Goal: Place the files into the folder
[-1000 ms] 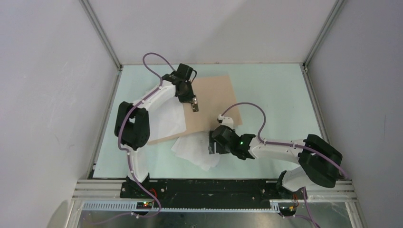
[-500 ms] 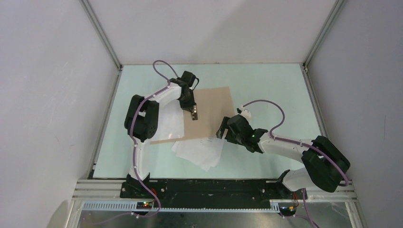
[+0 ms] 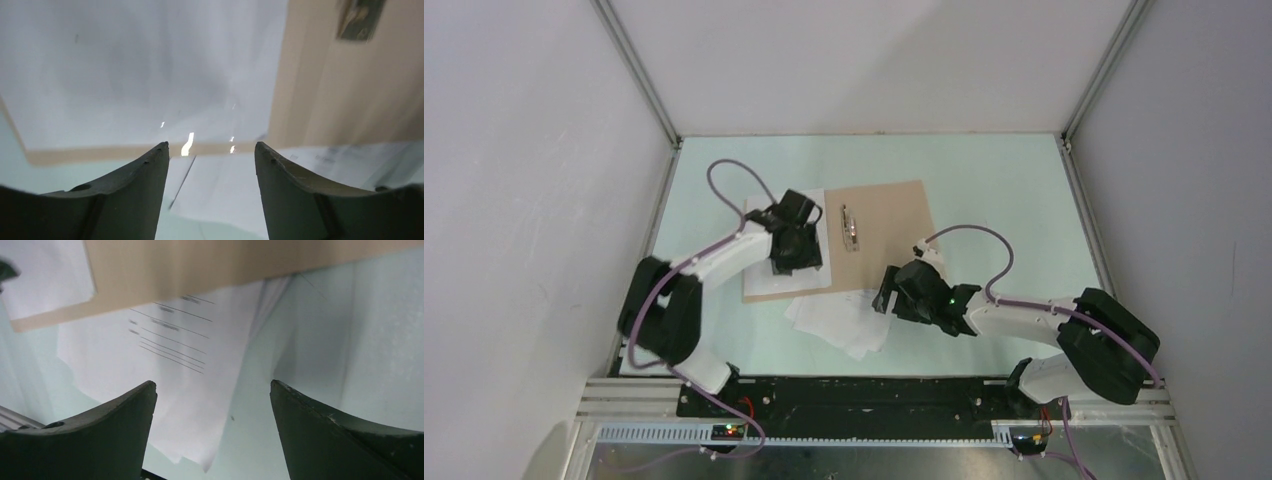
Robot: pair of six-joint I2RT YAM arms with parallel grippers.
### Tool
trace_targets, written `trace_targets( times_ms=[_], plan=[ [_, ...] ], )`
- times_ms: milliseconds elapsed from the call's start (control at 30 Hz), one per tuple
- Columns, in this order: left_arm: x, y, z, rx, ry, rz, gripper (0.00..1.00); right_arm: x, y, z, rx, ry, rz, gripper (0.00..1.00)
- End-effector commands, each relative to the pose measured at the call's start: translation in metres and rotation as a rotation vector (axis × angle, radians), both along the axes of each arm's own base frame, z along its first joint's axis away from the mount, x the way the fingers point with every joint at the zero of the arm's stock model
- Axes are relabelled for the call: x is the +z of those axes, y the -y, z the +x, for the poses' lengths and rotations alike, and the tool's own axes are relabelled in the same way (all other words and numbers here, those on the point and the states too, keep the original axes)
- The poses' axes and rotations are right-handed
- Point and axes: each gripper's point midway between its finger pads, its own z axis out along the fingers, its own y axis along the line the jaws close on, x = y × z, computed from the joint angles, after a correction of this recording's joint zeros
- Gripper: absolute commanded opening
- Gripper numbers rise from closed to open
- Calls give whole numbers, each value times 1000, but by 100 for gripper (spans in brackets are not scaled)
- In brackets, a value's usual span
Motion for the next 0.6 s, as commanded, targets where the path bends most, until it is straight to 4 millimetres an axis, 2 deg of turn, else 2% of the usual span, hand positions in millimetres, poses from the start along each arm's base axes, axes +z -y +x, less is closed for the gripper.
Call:
trace_targets(
  times_ms=[0, 33, 200, 367, 567],
  plan=[
    [-5, -16, -29, 103, 59, -1, 67, -2, 5, -9, -25, -15, 40, 88],
    [-3, -18, -31, 112, 75, -2, 67, -2, 6, -10, -24, -14, 41, 88],
    [-30, -21, -43, 106, 71, -13, 74, -4, 14, -14, -23, -10, 67, 88],
    [-54, -26, -54, 112, 32, 7, 78, 0, 10, -19, 13, 3, 113, 89],
    [-67, -3, -76, 41, -29, -36, 74, 2, 4, -25, 33, -13, 143, 89]
  ],
)
